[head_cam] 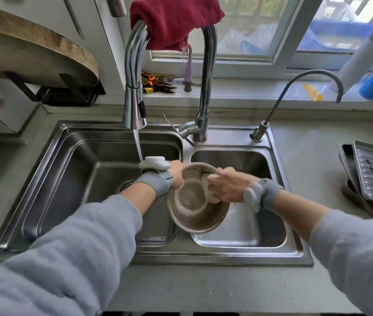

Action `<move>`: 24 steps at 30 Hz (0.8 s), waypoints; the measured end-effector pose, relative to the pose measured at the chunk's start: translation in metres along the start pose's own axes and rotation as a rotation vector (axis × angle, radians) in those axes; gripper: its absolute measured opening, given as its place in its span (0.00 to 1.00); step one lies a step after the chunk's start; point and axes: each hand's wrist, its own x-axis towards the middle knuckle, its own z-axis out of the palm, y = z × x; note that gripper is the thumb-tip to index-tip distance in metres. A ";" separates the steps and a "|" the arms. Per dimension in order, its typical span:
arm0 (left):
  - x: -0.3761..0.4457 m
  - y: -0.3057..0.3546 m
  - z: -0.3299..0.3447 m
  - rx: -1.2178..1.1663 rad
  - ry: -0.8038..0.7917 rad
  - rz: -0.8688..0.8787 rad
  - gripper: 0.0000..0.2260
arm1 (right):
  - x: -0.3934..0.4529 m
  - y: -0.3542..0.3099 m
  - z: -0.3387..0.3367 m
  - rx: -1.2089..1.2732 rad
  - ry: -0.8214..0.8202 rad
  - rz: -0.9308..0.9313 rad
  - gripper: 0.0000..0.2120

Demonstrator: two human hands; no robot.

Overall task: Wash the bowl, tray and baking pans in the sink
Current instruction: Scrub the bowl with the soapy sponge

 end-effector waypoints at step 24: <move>-0.016 -0.026 0.000 0.270 0.681 0.435 0.51 | -0.055 0.044 0.006 0.764 0.393 0.420 0.06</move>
